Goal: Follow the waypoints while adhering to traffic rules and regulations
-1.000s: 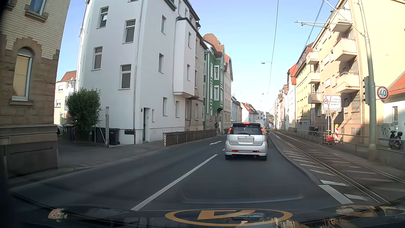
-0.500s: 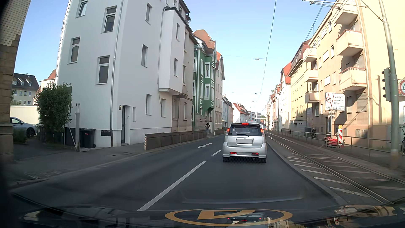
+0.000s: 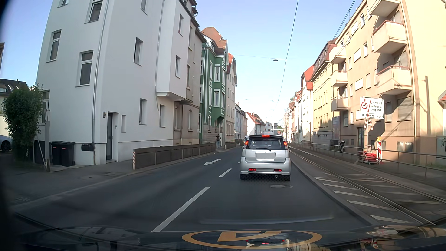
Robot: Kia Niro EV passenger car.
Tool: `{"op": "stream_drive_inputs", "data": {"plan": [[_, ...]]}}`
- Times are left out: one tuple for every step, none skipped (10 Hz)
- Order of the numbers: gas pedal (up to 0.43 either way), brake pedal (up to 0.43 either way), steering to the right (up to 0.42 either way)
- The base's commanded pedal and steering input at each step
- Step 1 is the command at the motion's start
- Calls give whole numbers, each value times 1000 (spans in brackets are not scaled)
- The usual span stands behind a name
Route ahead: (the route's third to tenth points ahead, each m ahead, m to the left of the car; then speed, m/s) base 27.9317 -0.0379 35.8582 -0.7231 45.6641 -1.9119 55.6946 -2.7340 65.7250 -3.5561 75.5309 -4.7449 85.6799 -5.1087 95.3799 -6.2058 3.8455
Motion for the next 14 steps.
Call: {"op": "stream_drive_inputs", "data": {"plan": [[0, 140, 75], [0, 122, 75], [0, 116, 74], [0, 116, 74], [0, 116, 74], [0, 116, 72], [0, 116, 70], [0, 116, 67], [0, 110, 65], [0, 61, 61], [0, 55, 61], [0, 55, 60], [0, 61, 57], [0, 67, 51]]}}
